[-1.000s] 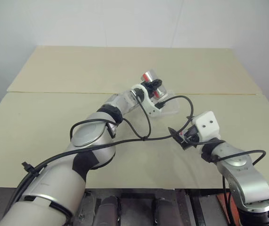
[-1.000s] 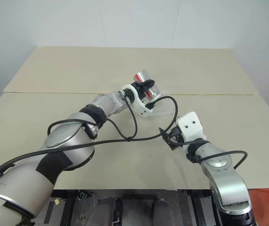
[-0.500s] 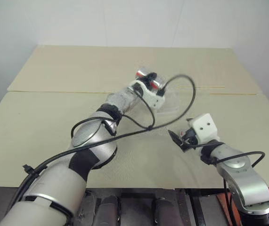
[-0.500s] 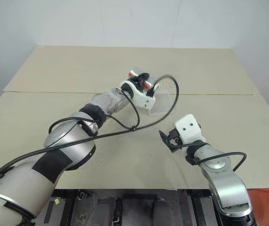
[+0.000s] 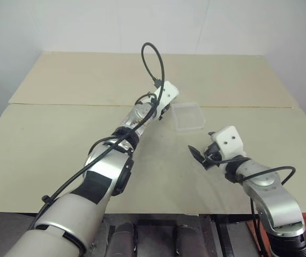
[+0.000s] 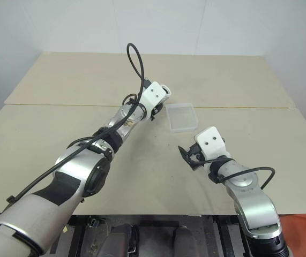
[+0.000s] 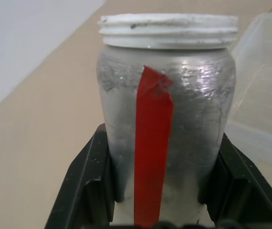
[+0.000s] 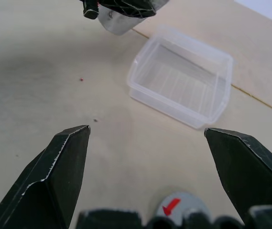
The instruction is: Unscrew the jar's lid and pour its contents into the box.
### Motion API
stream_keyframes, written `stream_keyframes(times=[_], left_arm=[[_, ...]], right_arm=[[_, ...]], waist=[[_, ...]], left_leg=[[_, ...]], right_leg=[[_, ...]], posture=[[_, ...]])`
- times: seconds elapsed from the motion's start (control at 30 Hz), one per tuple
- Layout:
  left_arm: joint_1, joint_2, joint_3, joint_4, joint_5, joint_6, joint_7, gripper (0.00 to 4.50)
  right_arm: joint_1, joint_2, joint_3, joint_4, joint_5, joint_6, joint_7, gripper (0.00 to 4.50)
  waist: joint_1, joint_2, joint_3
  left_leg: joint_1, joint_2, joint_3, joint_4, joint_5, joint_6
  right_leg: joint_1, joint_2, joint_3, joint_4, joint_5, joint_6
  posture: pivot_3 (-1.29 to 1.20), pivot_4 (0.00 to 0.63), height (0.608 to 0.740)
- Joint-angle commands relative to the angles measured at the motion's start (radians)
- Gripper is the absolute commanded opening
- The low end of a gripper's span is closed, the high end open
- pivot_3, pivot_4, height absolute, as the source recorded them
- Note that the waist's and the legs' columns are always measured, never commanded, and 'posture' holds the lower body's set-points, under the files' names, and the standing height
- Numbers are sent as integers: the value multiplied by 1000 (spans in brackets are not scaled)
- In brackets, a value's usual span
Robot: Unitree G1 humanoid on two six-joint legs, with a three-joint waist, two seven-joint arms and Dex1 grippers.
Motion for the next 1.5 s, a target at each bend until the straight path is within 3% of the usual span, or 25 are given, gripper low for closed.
stream_keyframes(times=[0.03,0.33,0.57,0.73,0.93,1.33,1.5], left_arm=[[-81,28,-216,-22,236,-73,170,1978],[-182,40,-610,7,610,-103,354,1978],[-201,35,-720,17,712,-85,375,1978],[-209,29,-716,19,710,-76,351,1978],[-186,10,-510,13,519,-62,260,1978],[-86,-2,264,-32,-194,38,-2,1978],[-42,17,463,-58,-402,53,-114,1978]], right_arm=[[14,-3,-24,-66,-8,-15,-12,4473],[83,25,-19,-167,-27,29,-68,4473],[126,44,-22,-226,-26,66,-95,4473],[150,48,-31,-255,-24,85,-99,4473],[169,45,-38,-263,-23,91,-94,4473],[113,23,-24,-171,-31,55,-65,4473],[71,20,-21,-116,-23,25,-40,4473]], waist=[[2,0,0],[6,0,0],[1,0,0],[1,0,0],[1,0,0],[-3,0,0],[-2,0,0]], left_leg=[[0,0,0,0,0,0],[-1,0,0,0,0,0],[-1,0,0,0,0,0],[-1,0,0,0,0,0],[-1,0,0,0,0,0],[-1,0,0,2,0,0],[-1,0,-1,2,0,0]], right_leg=[[0,0,0,0,0,0],[-1,0,0,0,0,0],[-1,0,0,0,0,0],[-1,0,0,-1,0,1],[-1,0,0,0,0,1],[-1,0,0,1,0,0],[0,0,0,2,0,1]], posture=[[0,150,740],[0,150,740],[0,150,740],[0,150,740],[0,150,740],[0,150,740],[0,150,740]])
